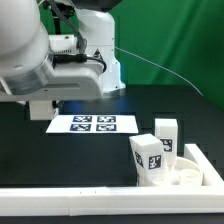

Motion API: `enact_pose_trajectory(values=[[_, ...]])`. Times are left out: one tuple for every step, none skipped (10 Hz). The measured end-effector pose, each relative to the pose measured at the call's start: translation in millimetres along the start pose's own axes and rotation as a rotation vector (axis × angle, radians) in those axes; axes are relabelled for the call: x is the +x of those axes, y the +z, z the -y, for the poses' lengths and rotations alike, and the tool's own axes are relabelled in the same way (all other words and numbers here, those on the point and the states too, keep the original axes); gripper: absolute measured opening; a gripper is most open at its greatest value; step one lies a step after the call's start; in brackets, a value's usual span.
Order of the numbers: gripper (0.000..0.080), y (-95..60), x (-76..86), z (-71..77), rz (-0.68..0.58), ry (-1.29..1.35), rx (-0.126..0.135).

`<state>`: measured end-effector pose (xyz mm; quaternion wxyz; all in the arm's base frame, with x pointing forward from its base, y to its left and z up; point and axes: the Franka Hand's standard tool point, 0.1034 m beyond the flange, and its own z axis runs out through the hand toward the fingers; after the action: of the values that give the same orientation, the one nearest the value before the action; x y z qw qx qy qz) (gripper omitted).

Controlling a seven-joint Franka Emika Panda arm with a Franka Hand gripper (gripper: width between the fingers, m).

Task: Assemble stool

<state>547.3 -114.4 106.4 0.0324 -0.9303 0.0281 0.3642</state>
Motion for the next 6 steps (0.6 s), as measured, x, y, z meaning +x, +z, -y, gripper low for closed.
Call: enact_pose_trajectory(values=[[0.0337,-7.1,2.8,2.2,-0.088,0.007,-0.007],[0.0337,-25.2,-5.8,23.5,-0.148,0.043,-0.004],[0.0337,-47.6,-12.5,51.0,-0.209,0.061,-0.005],[0.0337,-68.3,-12.5,77.5,-0.295,0.097,0.003],[0.0337,-73.6,-14.1,89.6,-0.310,0.125,0.023],[0.0337,-73.9,-2.5,77.3,-0.372,0.108,0.025]])
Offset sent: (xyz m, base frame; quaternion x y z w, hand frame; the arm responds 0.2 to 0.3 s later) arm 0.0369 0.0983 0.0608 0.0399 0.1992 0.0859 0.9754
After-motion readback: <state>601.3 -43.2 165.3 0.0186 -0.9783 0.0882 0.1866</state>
